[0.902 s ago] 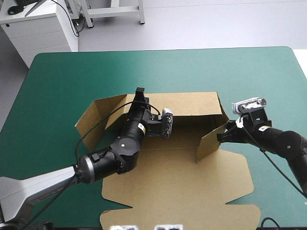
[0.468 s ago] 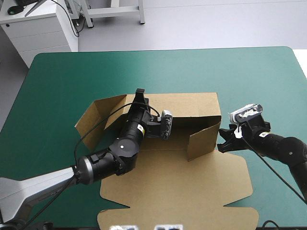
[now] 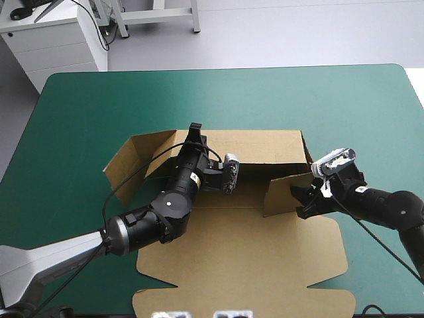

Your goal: Fold the box

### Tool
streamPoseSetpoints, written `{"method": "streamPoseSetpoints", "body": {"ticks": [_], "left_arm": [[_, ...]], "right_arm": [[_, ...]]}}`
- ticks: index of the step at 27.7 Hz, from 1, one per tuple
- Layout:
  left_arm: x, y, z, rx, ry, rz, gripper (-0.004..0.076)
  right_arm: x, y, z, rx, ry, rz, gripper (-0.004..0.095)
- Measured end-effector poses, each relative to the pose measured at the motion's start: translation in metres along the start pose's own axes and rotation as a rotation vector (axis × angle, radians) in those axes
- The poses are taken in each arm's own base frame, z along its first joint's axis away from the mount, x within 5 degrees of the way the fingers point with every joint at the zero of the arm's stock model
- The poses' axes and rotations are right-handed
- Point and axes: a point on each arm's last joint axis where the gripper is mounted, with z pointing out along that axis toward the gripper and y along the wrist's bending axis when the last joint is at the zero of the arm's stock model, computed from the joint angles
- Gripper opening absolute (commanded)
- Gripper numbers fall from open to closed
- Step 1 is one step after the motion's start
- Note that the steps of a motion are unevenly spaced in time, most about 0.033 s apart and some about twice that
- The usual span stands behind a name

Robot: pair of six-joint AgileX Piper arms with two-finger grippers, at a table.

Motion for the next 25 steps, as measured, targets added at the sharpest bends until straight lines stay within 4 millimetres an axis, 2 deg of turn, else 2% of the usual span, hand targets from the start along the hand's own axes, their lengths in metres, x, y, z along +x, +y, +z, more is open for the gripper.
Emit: {"method": "streamPoseSetpoints", "body": {"ticks": [8, 10, 17, 19, 25], "left_arm": [[-0.001, 0.0, 0.0, 0.003, -0.013, -0.029, -0.0008], [-0.001, 0.0, 0.0, 0.004, -0.019, -0.034, -0.0008], [-0.002, -0.001, 0.001, 0.017, -0.044, -0.053, -0.0007], [-0.003, -0.001, 0.0, 0.019, -0.055, -0.055, -0.0006], [-0.003, -0.001, -0.001, 0.034, -0.071, -0.098, 0.0008]], "right_arm": [[-0.001, -0.005, 0.031, -0.055, -0.004, 0.004, 0.0577], [-0.002, -0.005, 0.034, -0.042, -0.011, 0.008, 0.051], [-0.004, -0.009, 0.036, 0.007, -0.033, 0.013, 0.0072], [-0.004, -0.01, 0.036, 0.02, -0.037, 0.013, -0.0021], [-0.005, -0.011, 0.036, 0.03, -0.04, -0.004, -0.0015]]}}
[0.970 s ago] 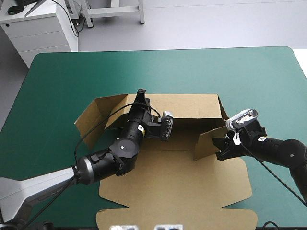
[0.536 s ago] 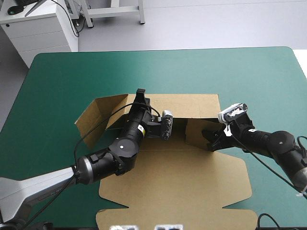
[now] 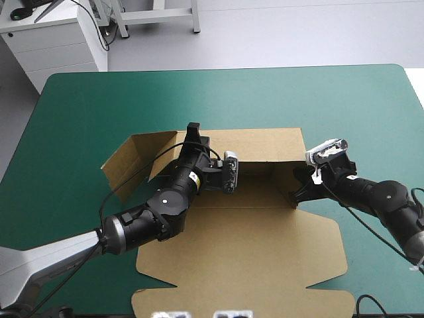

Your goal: Fold the box

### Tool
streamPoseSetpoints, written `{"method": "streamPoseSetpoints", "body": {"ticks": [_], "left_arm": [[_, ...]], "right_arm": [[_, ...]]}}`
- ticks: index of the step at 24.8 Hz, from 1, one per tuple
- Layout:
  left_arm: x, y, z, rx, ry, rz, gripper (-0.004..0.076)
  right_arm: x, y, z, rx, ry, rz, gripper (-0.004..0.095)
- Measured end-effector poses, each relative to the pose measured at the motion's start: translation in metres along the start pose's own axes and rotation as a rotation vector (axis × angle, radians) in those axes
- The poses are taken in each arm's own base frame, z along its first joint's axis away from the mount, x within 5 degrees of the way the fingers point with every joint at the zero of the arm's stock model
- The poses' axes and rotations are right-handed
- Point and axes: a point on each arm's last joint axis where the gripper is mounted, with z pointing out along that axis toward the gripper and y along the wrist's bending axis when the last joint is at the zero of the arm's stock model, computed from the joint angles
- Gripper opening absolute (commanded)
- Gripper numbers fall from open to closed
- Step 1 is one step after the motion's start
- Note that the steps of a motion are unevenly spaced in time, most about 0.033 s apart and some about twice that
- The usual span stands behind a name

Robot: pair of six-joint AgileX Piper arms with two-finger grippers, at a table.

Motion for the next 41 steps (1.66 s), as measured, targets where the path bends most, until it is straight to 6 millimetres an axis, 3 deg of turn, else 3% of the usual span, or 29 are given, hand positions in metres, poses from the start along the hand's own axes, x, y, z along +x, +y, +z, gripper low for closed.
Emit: {"method": "streamPoseSetpoints", "body": {"ticks": [4, 5, 7, 9, 12, 16, 18, 20, 21, 26, 32, 37, 41], "left_arm": [[-0.001, 0.001, -0.002, 0.009, -0.023, -0.048, 0.0204], [-0.002, 0.001, -0.004, 0.012, -0.033, -0.069, 0.0318], [-0.011, 0.0, -0.012, 0.032, -0.092, -0.131, 0.0439], [-0.026, -0.001, -0.026, 0.048, -0.191, -0.149, 0.0462], [-0.035, 0.002, -0.04, 0.041, -0.239, -0.157, 0.0462], [-0.06, 0.012, -0.074, -0.004, -0.298, -0.165, 0.0418], [-0.069, 0.014, -0.088, -0.022, -0.309, -0.167, 0.0333], [-0.076, 0.017, -0.102, -0.039, -0.315, -0.154, 0.0065], [-0.079, 0.018, -0.108, -0.05, -0.315, -0.129, -0.0008], [-0.082, 0.019, -0.121, -0.07, -0.296, -0.067, 0.0018], [-0.079, 0.03, -0.124, 0.037, -0.265, -0.094, 0.0018], [-0.062, 0.074, -0.122, 0.177, -0.215, -0.248, 0.0018], [-0.028, 0.123, -0.12, 0.262, -0.175, -0.445, 0.0018]], "right_arm": [[0.0, -0.001, 0.0, 0.012, -0.004, 0.009, -0.0007], [0.0, -0.002, 0.0, 0.017, -0.004, 0.016, -0.0007], [-0.001, -0.005, 0.0, 0.049, -0.008, 0.046, -0.0006], [-0.001, -0.007, 0.0, 0.079, -0.008, 0.077, -0.0006], [-0.001, -0.01, 0.0, 0.111, -0.011, 0.097, -0.0006], [-0.001, -0.012, -0.001, 0.141, -0.013, 0.145, -0.0006], [0.0, -0.013, -0.001, 0.141, -0.012, 0.145, -0.0008], [0.0, -0.012, -0.001, 0.141, -0.007, 0.136, -0.0014], [0.0, -0.013, -0.001, 0.142, -0.006, 0.131, -0.0014], [0.0, -0.013, -0.001, 0.141, 0.0, 0.121, -0.0014], [0.0, -0.013, -0.001, 0.141, 0.001, 0.119, -0.0014], [0.0, -0.013, -0.001, 0.141, 0.001, 0.118, -0.0014], [0.0, -0.013, -0.001, 0.141, 0.001, 0.119, -0.0014]]}}
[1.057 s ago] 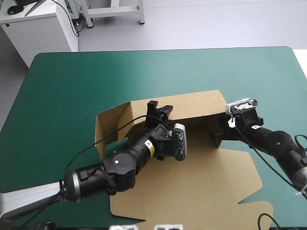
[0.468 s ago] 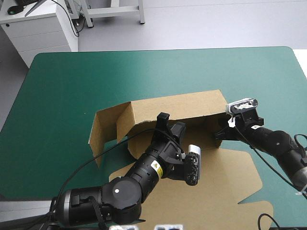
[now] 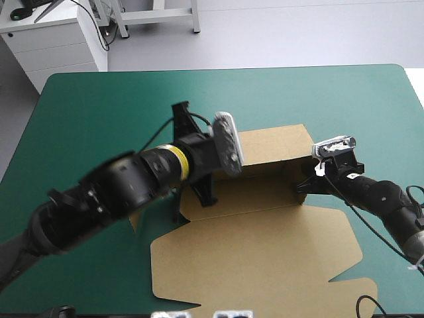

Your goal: Fold the box

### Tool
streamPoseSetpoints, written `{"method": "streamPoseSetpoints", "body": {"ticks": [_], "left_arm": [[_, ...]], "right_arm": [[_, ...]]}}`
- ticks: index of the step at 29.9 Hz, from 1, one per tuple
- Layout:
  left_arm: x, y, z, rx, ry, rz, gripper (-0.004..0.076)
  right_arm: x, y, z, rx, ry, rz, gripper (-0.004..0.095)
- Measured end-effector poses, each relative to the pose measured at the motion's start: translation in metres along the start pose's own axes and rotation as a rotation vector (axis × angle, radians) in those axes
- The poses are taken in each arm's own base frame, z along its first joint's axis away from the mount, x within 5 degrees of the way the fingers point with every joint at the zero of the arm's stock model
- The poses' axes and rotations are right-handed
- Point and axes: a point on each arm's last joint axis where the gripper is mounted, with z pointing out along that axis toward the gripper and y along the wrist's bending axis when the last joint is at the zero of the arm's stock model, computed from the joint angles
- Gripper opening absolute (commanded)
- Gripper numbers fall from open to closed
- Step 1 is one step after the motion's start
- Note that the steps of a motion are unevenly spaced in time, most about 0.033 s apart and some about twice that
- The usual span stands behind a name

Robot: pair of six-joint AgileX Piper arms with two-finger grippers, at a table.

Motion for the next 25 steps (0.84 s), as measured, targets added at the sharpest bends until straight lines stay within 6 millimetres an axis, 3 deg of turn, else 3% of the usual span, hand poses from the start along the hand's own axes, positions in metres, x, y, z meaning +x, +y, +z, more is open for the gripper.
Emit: {"method": "streamPoseSetpoints", "body": {"ticks": [6, 11, 20, 25], "left_arm": [[0.037, 0.066, -0.027, 0.005, 0.097, -0.288, 0.0018], [0.078, 0.105, -0.037, -0.086, 0.199, -0.456, 0.0018], [0.15, 0.147, -0.056, -0.161, 0.215, -0.835, 0.0015], [0.187, 0.152, -0.063, -0.225, 0.296, -0.941, 0.0015]], "right_arm": [[0.0, 0.0, 0.0, 0.0, 0.0, 0.0, -0.0014], [0.0, 0.0, 0.0, -0.002, 0.002, 0.0, -0.0014], [0.0, 0.001, 0.0, -0.007, 0.006, -0.003, -0.0014], [0.0, 0.001, 0.0, -0.007, 0.006, -0.003, -0.0014]]}}
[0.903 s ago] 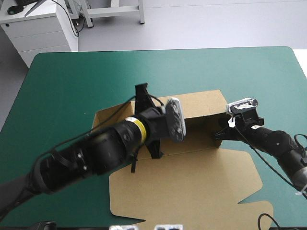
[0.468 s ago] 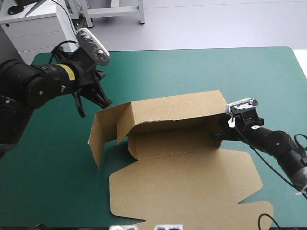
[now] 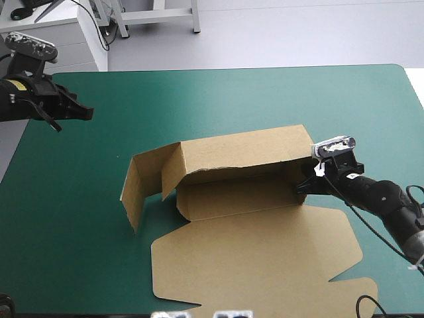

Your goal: Fold the box

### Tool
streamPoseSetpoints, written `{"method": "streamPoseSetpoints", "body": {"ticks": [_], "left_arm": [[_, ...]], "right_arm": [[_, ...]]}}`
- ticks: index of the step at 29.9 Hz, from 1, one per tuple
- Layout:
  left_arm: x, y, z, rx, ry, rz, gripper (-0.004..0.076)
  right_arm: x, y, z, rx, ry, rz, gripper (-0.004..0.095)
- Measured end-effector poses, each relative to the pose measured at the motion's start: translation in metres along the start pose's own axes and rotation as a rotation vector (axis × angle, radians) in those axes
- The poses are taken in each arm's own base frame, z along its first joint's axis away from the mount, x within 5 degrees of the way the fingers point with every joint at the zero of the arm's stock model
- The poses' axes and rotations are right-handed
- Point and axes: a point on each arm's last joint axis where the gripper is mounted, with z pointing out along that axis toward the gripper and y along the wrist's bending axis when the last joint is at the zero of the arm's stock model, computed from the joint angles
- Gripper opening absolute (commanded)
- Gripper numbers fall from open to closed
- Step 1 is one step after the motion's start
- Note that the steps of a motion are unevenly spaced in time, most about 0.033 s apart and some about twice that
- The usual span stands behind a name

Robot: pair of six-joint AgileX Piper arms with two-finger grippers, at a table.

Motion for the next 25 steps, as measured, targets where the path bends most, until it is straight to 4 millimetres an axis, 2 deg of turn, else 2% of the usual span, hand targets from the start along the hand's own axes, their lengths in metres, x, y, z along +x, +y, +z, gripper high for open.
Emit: {"method": "streamPoseSetpoints", "body": {"ticks": [3, 6, 10, 12, 17, 25], "left_arm": [[0.018, 0.007, 0.014, -0.002, 0.074, -0.039, 0.0015], [0.037, 0.004, 0.029, 0.009, 0.108, -0.058, 0.0015], [0.06, -0.004, 0.033, 0.001, 0.081, -0.077, 0.0015], [0.069, -0.008, 0.029, -0.017, 0.06, -0.074, 0.0015], [0.08, -0.01, 0.017, -0.066, 0.044, -0.048, 0.0012], [0.08, -0.008, 0.016, -0.098, 0.031, -0.031, 0.0012]], "right_arm": [[0.0, 0.0, 0.0, -0.004, 0.004, -0.001, -0.0014], [0.0, 0.001, 0.0, -0.01, 0.009, -0.007, -0.0014], [-0.001, 0.002, -0.001, -0.025, 0.025, -0.042, -0.0013], [-0.006, 0.004, -0.004, -0.043, 0.039, -0.063, -0.0013], [-0.033, 0.004, -0.017, -0.048, 0.081, -0.068, -0.0013], [-0.075, 0.001, -0.05, 0.024, 0.157, -0.024, -0.0014]]}}
